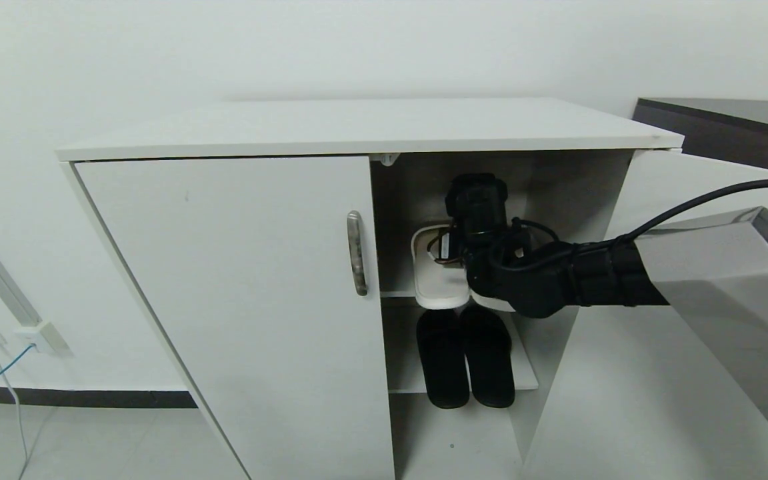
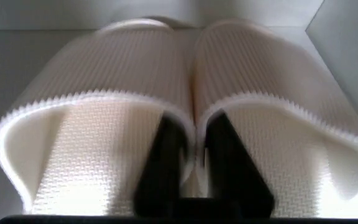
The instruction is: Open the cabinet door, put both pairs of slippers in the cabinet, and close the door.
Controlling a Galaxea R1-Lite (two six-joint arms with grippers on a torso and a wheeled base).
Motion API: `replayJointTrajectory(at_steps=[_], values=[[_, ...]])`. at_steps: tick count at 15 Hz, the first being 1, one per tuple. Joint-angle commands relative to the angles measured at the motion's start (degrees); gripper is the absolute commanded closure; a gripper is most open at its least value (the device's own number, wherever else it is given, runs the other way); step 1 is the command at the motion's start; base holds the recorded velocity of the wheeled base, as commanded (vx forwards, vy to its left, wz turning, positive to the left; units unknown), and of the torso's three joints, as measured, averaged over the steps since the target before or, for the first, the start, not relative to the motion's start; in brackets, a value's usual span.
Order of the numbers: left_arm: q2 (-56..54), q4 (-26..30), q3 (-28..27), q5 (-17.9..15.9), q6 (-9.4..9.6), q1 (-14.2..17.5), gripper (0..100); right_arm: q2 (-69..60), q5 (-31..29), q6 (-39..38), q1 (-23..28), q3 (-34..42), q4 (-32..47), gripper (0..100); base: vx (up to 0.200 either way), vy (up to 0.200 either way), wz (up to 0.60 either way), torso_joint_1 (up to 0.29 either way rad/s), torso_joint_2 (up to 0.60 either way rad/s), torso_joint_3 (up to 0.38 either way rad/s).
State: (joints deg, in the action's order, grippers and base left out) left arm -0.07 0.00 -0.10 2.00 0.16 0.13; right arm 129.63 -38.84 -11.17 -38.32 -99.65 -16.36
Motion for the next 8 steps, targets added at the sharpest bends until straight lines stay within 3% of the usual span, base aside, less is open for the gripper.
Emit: replayJointTrajectory(at_steps=[1,8], values=[[0.07,0.0,0.01,0.02,0.02,0.04,100,0.0,-0.01,0.0,-0.01,0.33,0.01,0,0.0,0.0,0.0,0.0,0.0,0.0],[0.07,0.0,0.01,0.02,0.02,0.04,100,-9.75,-0.1,-0.52,-3.17,12.63,-1.04,0,0.0,0.0,0.0,0.0,0.0,0.0]])
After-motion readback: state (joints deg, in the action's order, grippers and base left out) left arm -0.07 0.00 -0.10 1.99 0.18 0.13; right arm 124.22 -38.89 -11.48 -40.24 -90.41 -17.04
